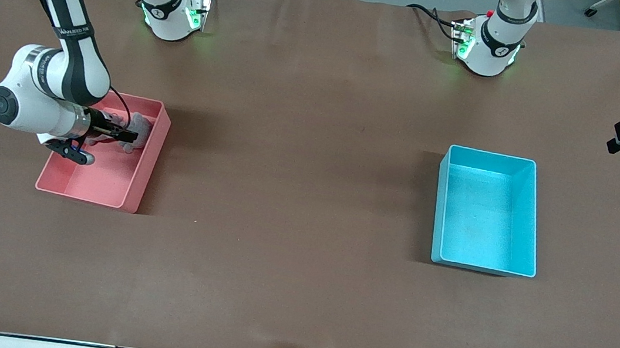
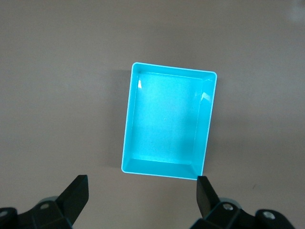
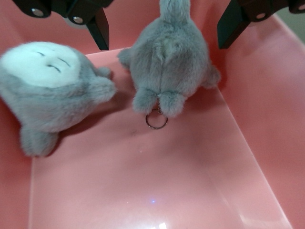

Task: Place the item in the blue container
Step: 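Reach the right gripper into the pink tray and grasp the keyring plush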

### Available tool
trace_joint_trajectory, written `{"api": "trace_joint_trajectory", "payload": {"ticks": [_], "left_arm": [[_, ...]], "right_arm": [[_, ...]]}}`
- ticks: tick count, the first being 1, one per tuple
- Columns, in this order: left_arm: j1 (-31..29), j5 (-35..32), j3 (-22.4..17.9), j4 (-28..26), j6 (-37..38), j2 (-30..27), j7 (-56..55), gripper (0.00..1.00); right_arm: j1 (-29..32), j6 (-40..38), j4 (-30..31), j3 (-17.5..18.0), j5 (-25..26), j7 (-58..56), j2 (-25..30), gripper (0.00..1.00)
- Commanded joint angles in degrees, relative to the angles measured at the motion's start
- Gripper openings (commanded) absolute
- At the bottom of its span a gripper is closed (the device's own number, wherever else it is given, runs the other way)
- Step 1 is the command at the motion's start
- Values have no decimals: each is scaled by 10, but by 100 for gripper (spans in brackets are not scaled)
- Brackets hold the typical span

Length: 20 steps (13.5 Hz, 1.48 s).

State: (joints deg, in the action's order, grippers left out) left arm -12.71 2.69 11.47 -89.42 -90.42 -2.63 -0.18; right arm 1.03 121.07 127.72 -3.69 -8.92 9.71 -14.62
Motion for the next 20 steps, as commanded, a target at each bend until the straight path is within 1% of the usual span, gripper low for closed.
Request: {"api": "trace_joint_trajectory", "payload": {"ticks": [1,6,11,13,14,17,18,19,20], "left_arm": [[0,6,0,8,-1,3,-6,100],[0,6,0,8,-1,3,-6,100],[0,6,0,8,-1,3,-6,100],[0,6,0,7,-1,3,-6,100],[0,6,0,8,-1,3,-6,100],[0,6,0,8,-1,3,-6,100],[0,6,0,7,-1,3,-6,100],[0,6,0,7,-1,3,-6,100],[0,6,0,8,-1,3,-6,100]], "right_arm": [[-6,13,8,2,-16,7,-15,100],[-19,23,7,1,-16,6,-54,100],[-15,20,6,1,-17,7,-61,97],[-15,17,3,1,-18,7,-61,88],[-15,9,1,1,-17,8,-61,75],[-4,-49,-37,1,-18,7,-61,32],[-2,-54,-42,1,-17,7,-61,20],[-2,-55,-45,0,-17,7,-61,11],[-3,-55,-49,0,-17,7,-61,5]]}}
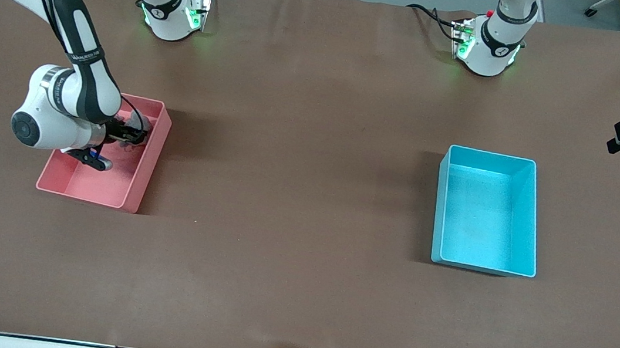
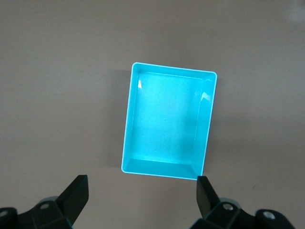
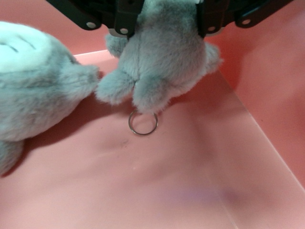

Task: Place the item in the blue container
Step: 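Reach the right gripper into the pink tray and grasp the keyring plush, then carry the keyring plush toward the table middle while the left gripper approaches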

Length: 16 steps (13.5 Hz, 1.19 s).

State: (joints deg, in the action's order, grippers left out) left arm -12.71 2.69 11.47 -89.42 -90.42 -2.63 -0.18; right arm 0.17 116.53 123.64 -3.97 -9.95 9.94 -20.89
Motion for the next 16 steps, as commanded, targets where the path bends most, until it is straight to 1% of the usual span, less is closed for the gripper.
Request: {"api": "trace_joint_trajectory", "payload": {"ticks": [1,3,6,8,10,11,14,15,16], "left_arm": [[0,6,0,8,-1,3,-6,100],[0,6,0,7,-1,3,-6,100],[0,6,0,8,-1,3,-6,100],[0,6,0,8,-1,3,-6,100],[0,6,0,8,-1,3,-6,100],[0,6,0,8,-1,3,-6,100],[0,6,0,8,-1,3,-6,100],[1,6,0,8,0,3,-5,100],[1,6,0,8,-1,3,-5,100]], "right_arm": [[5,-20,-16,3,-7,5,3,4],[5,-72,-61,1,-1,3,3,3],[4,-180,-163,0,22,14,-6,3],[-15,-240,-228,2,45,72,-14,3],[-52,-299,-293,3,40,149,-26,3],[-67,-313,-309,5,31,194,-30,3],[-152,-297,-317,4,-45,349,-38,3],[-176,-263,-327,4,-78,401,-43,3],[-201,-224,-327,4,-90,447,-44,3]]}}
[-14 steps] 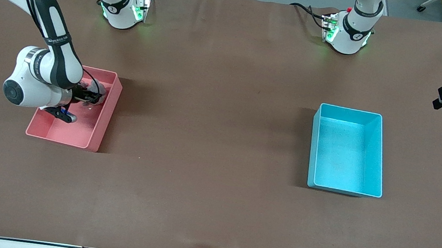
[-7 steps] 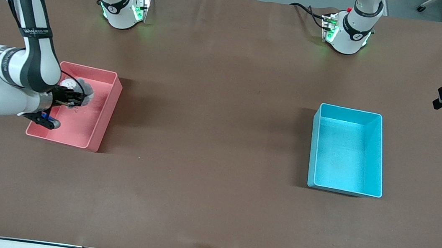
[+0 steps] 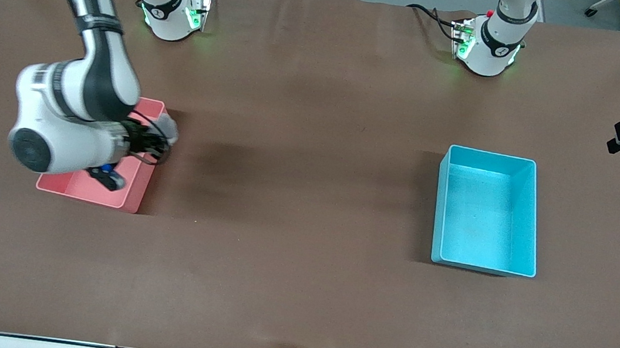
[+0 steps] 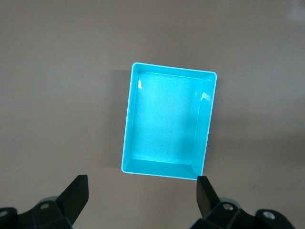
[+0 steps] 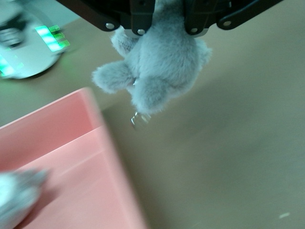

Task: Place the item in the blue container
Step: 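Carry the keyring plush toward the table middle while the left gripper approaches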

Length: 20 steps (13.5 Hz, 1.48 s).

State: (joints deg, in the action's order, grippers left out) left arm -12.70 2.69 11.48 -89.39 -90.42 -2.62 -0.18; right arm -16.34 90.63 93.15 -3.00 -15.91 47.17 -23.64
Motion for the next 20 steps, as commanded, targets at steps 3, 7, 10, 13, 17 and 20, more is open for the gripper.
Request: {"api": "trace_joint_trajectory", "payload": {"ticks": [3,7,10,13,17,20], "left_arm": [[0,8,0,8,-1,9,-4,100],[14,6,10,6,1,33,-6,100],[14,7,17,1,7,60,5,100],[14,11,28,3,23,92,11,100],[22,66,55,-1,12,139,-2,100],[58,72,62,-9,-27,163,-24,100]], "right_arm": [[-112,138,-34,-6,-40,200,-49,3],[-188,237,-98,-6,-64,321,-132,3],[-242,341,-121,-7,-59,398,-178,3],[-270,396,-120,-8,-51,422,-203,5],[-299,448,-119,-8,-48,423,-235,21],[-301,452,-119,-8,-47,420,-239,100]]}}
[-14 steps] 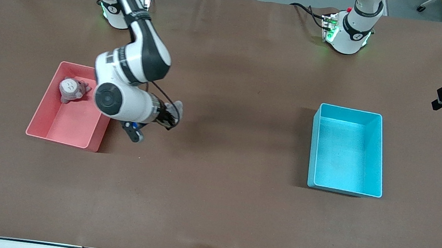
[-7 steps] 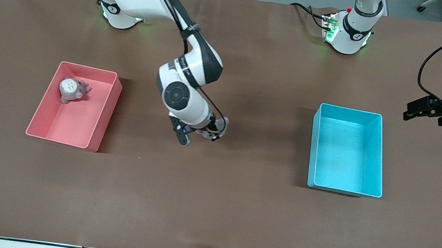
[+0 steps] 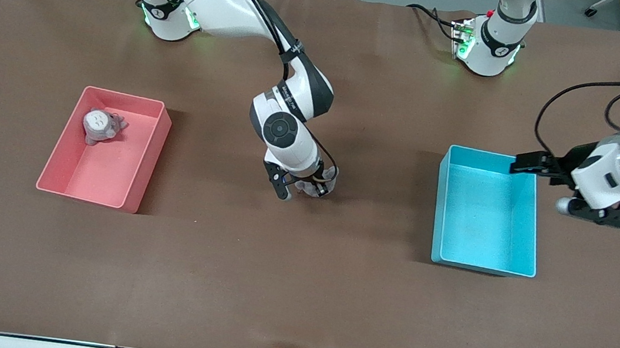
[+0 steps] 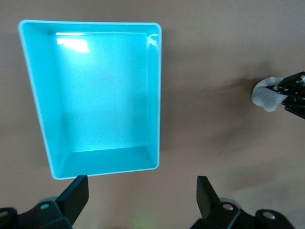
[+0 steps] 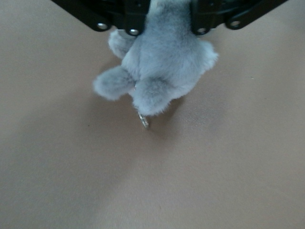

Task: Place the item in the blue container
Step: 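Carry the keyring plush toward the table middle while the left gripper approaches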

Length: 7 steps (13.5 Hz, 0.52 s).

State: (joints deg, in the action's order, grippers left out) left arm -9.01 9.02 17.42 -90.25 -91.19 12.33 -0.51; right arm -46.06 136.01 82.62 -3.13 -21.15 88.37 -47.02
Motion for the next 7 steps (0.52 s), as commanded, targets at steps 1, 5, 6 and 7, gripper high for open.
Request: {"api": "trace_joint_trajectory", "payload": {"ticks": [1,5,6,7], "left_arm": [[37,9,2,-8,-45,27,-41,100],[102,9,3,-38,-149,66,-118,100],[119,9,3,-38,-168,76,-136,100],[138,9,2,-39,-183,89,-155,100]], "right_arm": [[-4,-2,-14,-7,6,7,-4,100],[11,-20,-19,-17,32,-13,22,100],[30,-55,-30,-15,46,-46,27,100],[44,-111,-46,-16,47,-95,39,100]]}}
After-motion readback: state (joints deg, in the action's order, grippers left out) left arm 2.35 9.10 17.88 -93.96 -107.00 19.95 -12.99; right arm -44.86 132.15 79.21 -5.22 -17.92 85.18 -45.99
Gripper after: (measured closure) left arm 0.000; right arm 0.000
